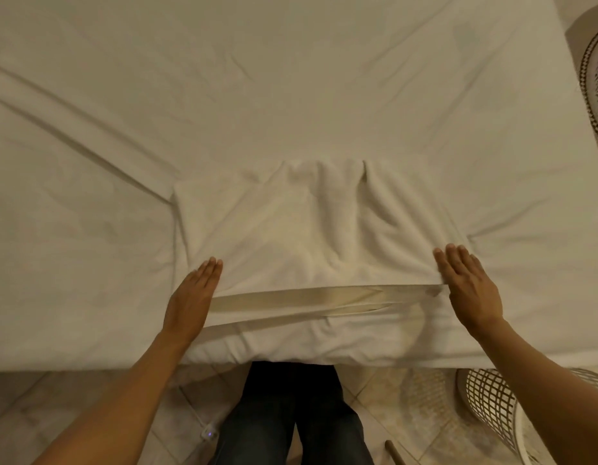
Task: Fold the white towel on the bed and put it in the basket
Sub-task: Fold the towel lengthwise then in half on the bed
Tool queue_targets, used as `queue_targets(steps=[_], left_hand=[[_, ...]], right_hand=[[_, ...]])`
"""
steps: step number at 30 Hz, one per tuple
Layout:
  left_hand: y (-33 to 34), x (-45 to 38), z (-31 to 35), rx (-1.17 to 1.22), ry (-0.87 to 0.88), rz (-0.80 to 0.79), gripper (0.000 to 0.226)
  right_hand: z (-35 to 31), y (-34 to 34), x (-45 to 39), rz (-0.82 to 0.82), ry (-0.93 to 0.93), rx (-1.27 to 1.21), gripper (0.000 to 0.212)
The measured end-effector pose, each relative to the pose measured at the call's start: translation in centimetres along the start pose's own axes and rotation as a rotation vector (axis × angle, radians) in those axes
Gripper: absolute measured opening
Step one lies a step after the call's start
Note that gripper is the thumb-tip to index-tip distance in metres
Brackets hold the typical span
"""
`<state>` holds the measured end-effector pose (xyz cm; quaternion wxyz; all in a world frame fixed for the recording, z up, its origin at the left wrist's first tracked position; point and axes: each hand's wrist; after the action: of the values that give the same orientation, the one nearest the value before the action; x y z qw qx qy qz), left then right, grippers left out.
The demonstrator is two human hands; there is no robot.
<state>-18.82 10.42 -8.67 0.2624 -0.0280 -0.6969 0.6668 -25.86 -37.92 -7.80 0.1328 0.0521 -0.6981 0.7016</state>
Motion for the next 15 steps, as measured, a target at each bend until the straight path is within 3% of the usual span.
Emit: queue_targets(steps=[3, 7, 9, 12, 15], left_hand=[[1.3, 1.7, -0.8, 0.005, 0.016, -0.086, 0.087], [3.3, 3.0, -1.5, 0.164, 0.017, -0.270, 0.072], [2.9, 2.5, -1.3, 0.223, 0.011, -0.359, 0.089], [2.3, 1.1, -0.1, 0.281, 0.004, -0.316, 0.091], [2.1, -0.6, 1.2, 0.311, -0.069, -0.255, 0.078]], right_hand=[[-0.4, 0.4, 1.6, -0.021, -0.035, 0.007, 0.059], [-1.5, 2.0, 2.6, -0.290, -0.023, -0.015, 0.077], [-1.8, 1.8, 2.3, -0.281, -0.058, -0.005, 0.074], [-2.1, 1.1, 1.7, -0.255, -0.128, -0.007, 0.075], [-3.4, 0.3, 0.8, -0.202, -0.175, -0.049, 0.073]])
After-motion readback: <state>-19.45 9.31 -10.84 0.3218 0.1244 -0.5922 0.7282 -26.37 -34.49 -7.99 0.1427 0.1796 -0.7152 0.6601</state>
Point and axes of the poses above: each hand's wrist, its own x-axis away from the middle knuckle, its own y-axis out of the palm, z = x × y, and after that the axes turned 1 degree about z, right-handed
